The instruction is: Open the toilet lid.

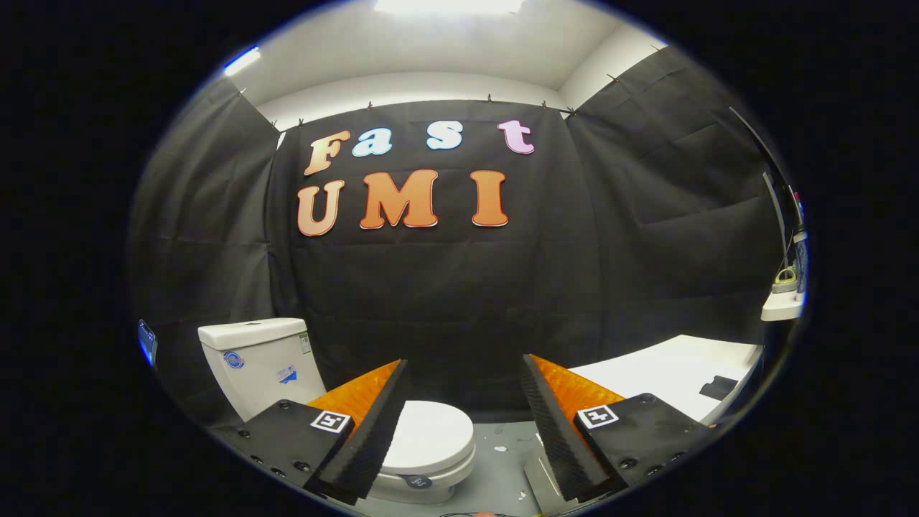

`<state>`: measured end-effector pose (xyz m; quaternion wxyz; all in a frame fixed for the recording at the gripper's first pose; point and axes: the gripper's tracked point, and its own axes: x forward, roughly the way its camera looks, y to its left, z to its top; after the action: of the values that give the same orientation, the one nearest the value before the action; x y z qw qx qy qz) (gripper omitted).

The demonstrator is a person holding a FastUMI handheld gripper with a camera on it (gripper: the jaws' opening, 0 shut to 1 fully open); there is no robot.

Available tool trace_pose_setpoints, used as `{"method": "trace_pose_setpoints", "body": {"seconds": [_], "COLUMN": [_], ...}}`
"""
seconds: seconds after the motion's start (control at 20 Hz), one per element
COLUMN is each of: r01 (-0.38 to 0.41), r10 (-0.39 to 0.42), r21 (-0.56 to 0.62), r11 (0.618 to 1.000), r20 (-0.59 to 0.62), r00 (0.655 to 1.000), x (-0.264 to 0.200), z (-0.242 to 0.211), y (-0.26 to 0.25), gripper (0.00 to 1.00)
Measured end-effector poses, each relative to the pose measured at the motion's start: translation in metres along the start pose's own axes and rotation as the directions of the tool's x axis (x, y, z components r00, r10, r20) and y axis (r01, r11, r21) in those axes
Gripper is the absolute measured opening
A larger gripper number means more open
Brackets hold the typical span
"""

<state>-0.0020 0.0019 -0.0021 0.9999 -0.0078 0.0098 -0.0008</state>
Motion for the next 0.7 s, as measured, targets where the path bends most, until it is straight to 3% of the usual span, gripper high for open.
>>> {"method": "trace_pose_setpoints", "body": {"seconds": [0.7], "r01": [-0.003], "r10": [0.003], "r21": [-0.003], "r11": [1.0], "r20": [-0.013], "r00": [1.0], "x": [-0.0021], "z": [-0.0018], "y": [0.0035], "gripper": [0.99]}}
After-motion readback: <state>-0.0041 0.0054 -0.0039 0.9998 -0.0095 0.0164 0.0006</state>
